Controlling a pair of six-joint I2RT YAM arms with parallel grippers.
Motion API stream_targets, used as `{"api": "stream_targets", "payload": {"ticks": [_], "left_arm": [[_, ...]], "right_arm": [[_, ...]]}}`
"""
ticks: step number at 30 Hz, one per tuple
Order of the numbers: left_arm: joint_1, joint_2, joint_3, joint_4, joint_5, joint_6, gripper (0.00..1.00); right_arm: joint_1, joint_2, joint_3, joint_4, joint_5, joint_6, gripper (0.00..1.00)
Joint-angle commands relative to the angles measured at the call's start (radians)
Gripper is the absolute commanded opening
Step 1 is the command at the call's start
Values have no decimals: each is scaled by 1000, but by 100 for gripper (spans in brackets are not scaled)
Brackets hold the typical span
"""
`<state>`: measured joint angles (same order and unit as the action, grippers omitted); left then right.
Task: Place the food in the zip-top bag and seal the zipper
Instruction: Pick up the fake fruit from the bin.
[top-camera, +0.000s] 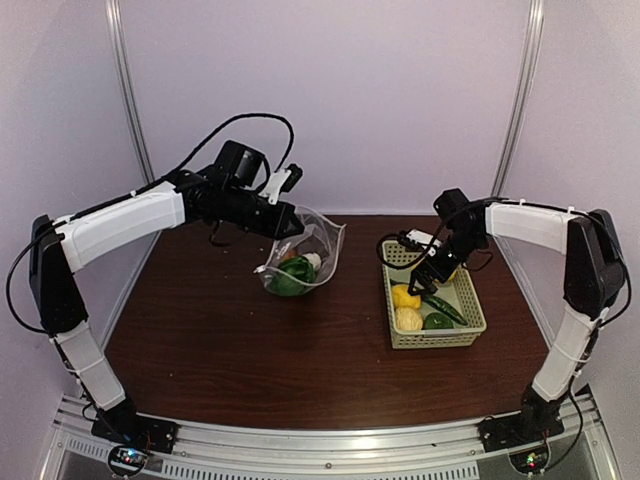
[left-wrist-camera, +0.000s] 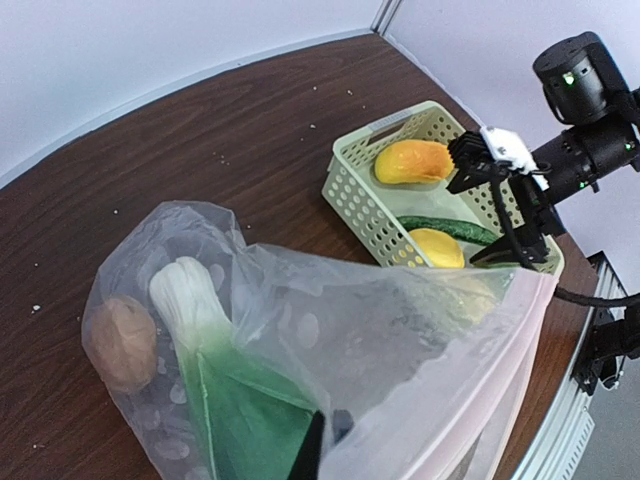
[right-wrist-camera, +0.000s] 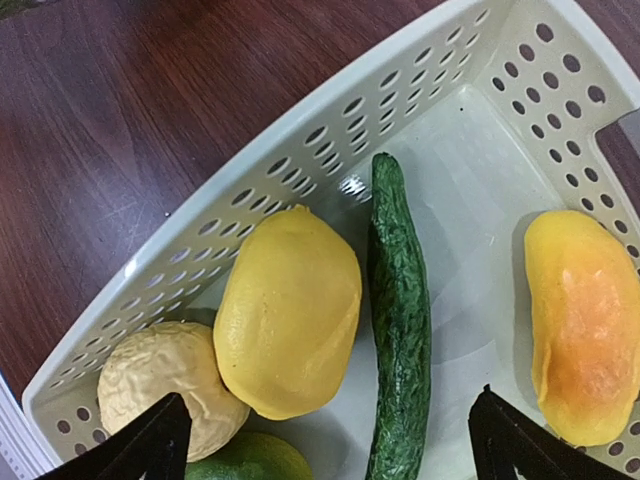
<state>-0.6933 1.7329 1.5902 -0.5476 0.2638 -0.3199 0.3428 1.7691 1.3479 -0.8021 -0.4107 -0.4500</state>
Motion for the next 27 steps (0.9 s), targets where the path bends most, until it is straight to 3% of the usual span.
{"api": "stream_targets", "payload": {"ticks": [1,13,22,27], "left_arm": [[2,-39,-19,65,15,-8,0],[3,-42,-22,67,21,-16,0],[3,-42,-26,67,14,-15,0],[3,-40,-27,67,9,-15,0]], "right_arm": [[0,37,24,-1,2,-3,96],[7,178,89,-38,-87,-21,86],[7,180,121,-73,-103,-16,57],[4,69,95,-82,-64,-19,51]]}}
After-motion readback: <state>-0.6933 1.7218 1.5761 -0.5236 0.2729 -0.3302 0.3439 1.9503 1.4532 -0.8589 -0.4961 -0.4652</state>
